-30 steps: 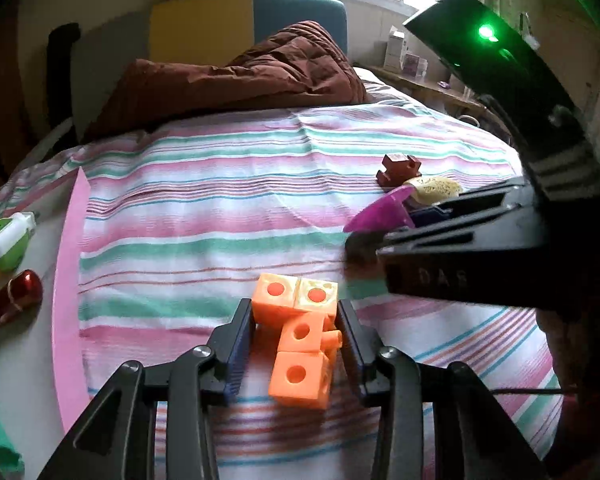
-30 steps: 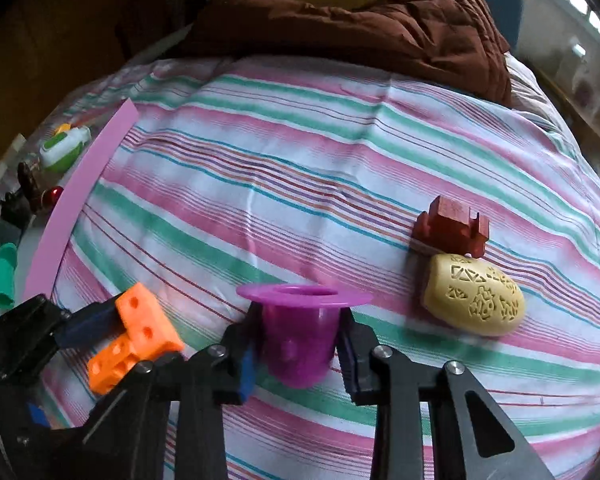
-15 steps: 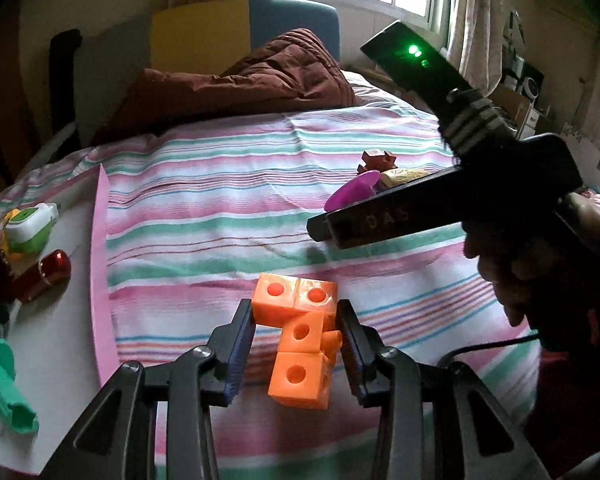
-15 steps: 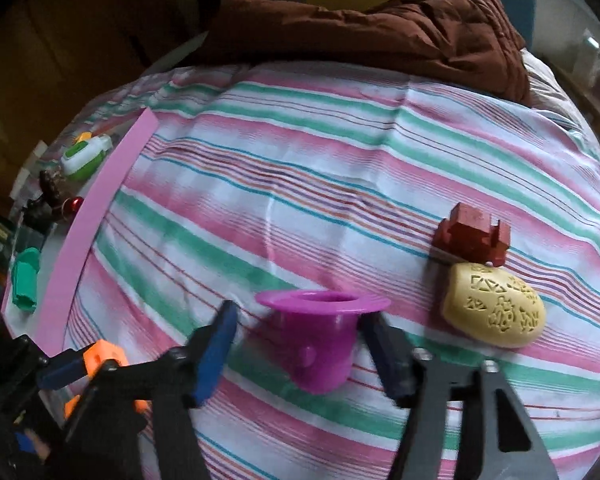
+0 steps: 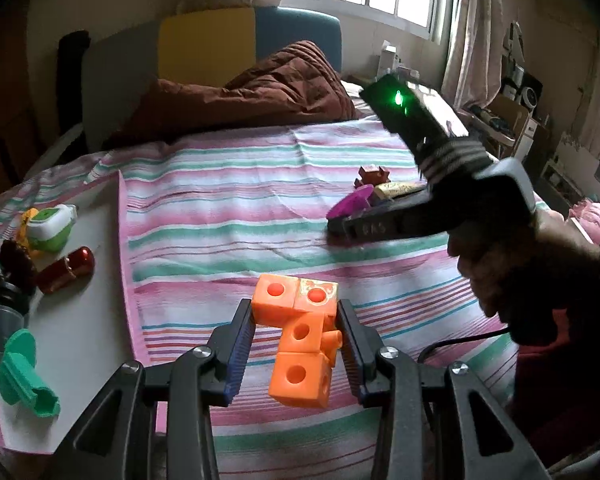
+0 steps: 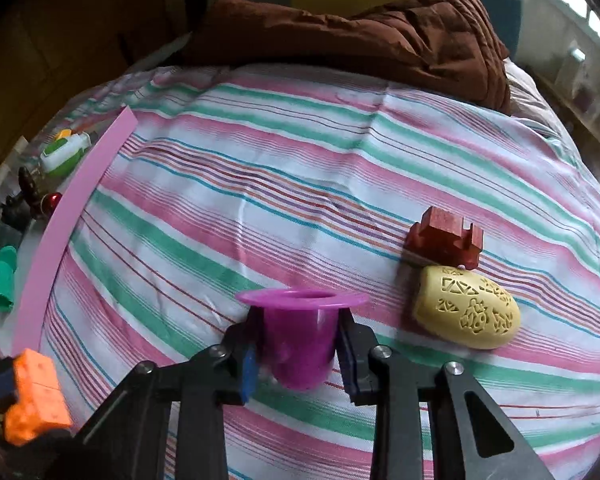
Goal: Organize rigid objects
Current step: 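Carry the orange cubes into the tray and release them with left gripper while right gripper carries the funnel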
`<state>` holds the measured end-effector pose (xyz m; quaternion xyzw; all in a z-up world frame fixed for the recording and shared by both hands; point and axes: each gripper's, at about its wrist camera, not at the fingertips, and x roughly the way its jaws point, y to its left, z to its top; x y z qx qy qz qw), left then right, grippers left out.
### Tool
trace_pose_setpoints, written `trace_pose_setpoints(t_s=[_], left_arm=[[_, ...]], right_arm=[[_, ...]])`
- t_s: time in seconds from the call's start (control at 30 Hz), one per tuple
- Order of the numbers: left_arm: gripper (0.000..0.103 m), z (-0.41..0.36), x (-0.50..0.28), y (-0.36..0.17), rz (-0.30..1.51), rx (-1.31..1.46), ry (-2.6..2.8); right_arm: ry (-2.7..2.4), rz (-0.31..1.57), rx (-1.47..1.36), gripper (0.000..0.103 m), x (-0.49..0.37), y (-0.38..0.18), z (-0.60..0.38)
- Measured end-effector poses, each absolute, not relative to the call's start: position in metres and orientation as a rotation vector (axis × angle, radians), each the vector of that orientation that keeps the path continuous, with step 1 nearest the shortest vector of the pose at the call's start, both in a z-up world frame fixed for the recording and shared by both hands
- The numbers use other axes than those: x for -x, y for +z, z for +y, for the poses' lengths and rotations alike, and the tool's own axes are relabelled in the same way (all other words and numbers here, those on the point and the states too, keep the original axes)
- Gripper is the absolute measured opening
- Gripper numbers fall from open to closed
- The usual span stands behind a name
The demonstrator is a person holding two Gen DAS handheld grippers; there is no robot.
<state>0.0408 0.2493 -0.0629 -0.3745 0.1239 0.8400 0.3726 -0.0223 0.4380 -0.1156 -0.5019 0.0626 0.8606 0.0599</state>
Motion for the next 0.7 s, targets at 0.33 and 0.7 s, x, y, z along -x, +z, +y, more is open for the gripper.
trace_pose_setpoints(t_s=[0.33,0.7], left_arm=[[0.041,0.224,-0.03,-0.035,0.293,0.97,2.231],[0.041,0.191,-0.011,-0.015,0.257,0.969,2.343]], right_arm=[[2.595,0.262,1.526,0.033,0.023,-0.117,0.443],[2.604,0.215,1.516,0.033,0.021,-0.118,0.438]])
